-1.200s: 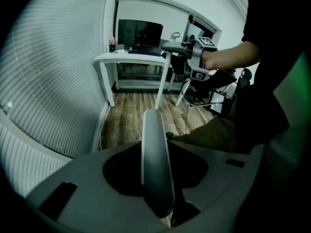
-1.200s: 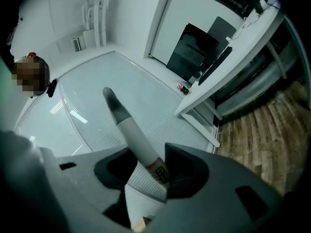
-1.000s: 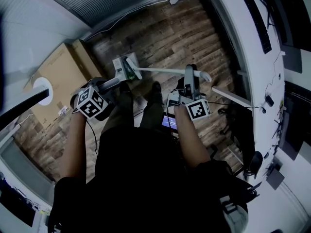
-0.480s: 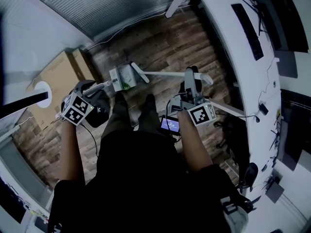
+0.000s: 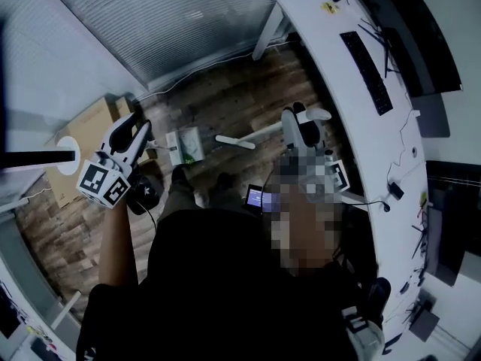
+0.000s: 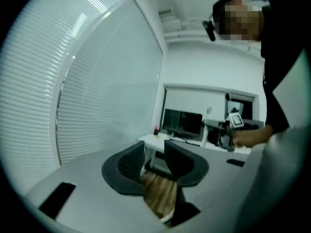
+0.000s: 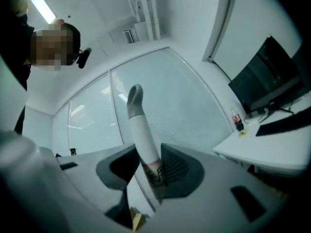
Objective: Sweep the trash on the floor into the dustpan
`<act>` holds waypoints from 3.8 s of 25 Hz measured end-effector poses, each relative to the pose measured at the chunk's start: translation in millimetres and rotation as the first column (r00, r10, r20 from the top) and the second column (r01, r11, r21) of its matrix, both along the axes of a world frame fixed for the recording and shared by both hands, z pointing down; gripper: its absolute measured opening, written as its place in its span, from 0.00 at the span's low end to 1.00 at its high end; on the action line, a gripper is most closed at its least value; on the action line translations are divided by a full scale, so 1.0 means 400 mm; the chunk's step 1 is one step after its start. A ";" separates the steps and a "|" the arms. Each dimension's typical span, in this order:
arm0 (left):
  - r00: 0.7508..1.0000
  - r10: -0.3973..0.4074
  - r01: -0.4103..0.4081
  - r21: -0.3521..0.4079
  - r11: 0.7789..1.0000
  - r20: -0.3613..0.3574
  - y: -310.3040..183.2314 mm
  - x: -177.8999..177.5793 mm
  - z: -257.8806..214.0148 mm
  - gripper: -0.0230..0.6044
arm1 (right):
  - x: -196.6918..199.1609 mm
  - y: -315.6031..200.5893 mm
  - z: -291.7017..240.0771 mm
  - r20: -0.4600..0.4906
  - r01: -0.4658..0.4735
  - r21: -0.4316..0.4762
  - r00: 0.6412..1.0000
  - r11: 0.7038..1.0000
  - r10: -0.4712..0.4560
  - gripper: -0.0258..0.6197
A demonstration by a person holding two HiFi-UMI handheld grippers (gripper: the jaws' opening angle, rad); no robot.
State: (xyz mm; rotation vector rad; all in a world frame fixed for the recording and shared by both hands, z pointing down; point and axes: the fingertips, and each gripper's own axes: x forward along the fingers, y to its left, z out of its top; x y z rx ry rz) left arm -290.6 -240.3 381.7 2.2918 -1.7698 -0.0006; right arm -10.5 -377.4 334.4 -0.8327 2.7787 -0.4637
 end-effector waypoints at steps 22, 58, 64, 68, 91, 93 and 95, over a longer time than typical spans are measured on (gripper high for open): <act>0.979 -0.203 0.204 0.172 0.964 -0.024 0.118 0.199 -0.103 0.03 | 0.244 0.055 -0.017 -0.287 0.077 0.188 0.958 0.979 -0.020 0.18; 0.970 -0.239 0.241 0.148 0.959 -0.030 0.807 0.504 -0.001 0.03 | 0.427 0.673 -0.053 -0.213 0.019 0.224 0.977 0.974 0.030 0.17; 0.965 -0.261 0.262 0.138 0.955 -0.030 0.820 0.530 -0.007 0.03 | 0.424 0.704 -0.009 -0.227 0.092 0.200 0.973 0.976 -0.045 0.17; 0.970 -0.237 0.241 0.132 0.961 -0.047 0.801 0.580 -0.008 0.03 | 0.470 0.692 0.000 -0.210 0.093 0.200 0.976 0.975 -0.050 0.17; 0.973 -0.231 0.229 0.095 0.969 0.012 0.703 0.897 0.014 0.03 | 0.703 0.620 0.079 -0.245 0.141 0.177 0.965 0.974 -0.095 0.17; 0.973 -0.228 0.227 0.089 0.970 0.012 0.706 0.906 0.022 0.03 | 0.710 0.626 0.087 -0.247 0.143 0.171 0.964 0.975 -0.098 0.17; 0.973 -0.230 0.228 0.083 0.970 0.017 0.707 0.913 0.040 0.03 | 0.716 0.634 0.094 -0.253 0.150 0.169 0.962 0.974 -0.104 0.17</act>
